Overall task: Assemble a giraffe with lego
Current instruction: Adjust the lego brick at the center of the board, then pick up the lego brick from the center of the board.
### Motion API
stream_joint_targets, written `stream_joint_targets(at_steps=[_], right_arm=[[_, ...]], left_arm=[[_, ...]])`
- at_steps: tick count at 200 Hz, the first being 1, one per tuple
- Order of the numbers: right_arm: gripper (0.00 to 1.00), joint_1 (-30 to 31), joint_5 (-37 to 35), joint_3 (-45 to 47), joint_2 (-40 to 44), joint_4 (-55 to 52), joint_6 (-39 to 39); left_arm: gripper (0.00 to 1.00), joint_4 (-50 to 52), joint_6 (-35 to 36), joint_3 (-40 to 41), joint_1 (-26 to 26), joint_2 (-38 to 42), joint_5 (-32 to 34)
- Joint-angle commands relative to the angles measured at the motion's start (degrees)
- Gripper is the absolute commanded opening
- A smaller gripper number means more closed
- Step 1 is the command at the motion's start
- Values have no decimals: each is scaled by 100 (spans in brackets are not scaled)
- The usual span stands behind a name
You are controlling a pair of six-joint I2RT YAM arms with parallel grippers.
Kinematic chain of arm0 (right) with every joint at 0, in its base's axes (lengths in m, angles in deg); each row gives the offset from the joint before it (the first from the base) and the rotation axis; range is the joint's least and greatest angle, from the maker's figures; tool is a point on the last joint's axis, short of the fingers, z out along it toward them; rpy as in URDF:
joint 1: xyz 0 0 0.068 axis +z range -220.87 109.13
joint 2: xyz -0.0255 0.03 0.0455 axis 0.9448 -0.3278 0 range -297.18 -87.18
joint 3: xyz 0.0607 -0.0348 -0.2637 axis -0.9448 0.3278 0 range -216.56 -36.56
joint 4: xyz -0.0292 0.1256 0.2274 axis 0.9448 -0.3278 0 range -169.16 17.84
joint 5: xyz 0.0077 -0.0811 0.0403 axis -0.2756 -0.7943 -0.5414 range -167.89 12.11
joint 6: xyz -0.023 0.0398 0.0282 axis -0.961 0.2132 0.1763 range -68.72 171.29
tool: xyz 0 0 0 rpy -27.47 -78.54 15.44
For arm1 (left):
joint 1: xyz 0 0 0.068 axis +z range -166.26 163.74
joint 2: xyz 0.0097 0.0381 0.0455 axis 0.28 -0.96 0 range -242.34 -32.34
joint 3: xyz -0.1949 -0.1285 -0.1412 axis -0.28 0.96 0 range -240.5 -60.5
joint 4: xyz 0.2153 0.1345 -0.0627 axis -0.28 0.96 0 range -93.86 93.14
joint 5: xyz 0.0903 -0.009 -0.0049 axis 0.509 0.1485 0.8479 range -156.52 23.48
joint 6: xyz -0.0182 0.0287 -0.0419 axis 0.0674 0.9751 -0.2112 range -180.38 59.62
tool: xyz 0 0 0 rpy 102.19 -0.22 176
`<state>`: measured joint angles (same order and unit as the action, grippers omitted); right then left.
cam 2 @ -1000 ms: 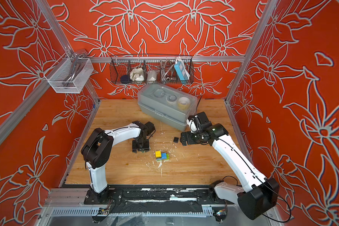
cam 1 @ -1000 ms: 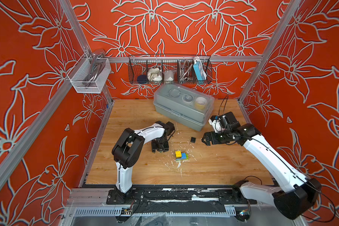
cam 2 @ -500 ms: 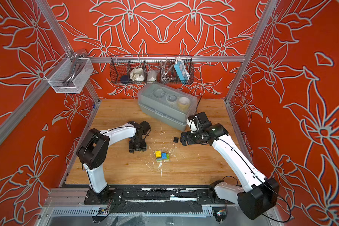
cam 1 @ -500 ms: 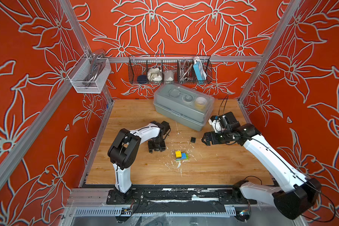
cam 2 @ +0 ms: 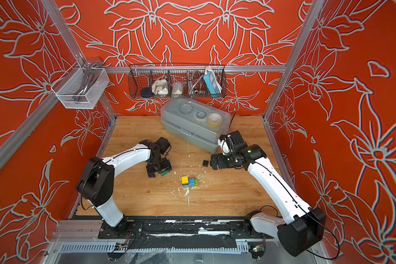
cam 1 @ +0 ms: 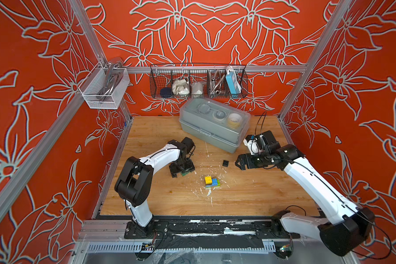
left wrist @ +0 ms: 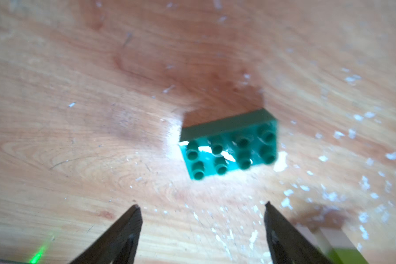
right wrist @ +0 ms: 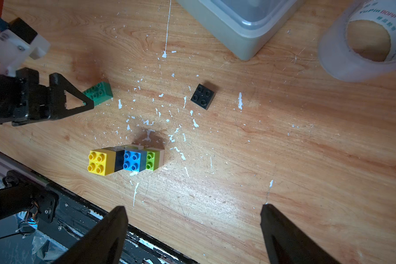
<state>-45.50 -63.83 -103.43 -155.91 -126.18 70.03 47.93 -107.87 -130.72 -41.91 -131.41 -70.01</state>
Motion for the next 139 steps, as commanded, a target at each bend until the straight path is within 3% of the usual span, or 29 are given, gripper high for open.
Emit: stream_joint_targets(at_steps=[1, 77, 139], right_arm=[[96, -40, 88, 63, -69, 74, -15], [96, -124, 92, 54, 19, 46, -116], [95, -199, 192, 60, -45, 95, -123]], left_arm=[[89, 106, -316, -383, 6, -156, -15], [93, 395, -833, -937, -1, -874, 557], [91, 32, -815, -570, -2, -893, 179]])
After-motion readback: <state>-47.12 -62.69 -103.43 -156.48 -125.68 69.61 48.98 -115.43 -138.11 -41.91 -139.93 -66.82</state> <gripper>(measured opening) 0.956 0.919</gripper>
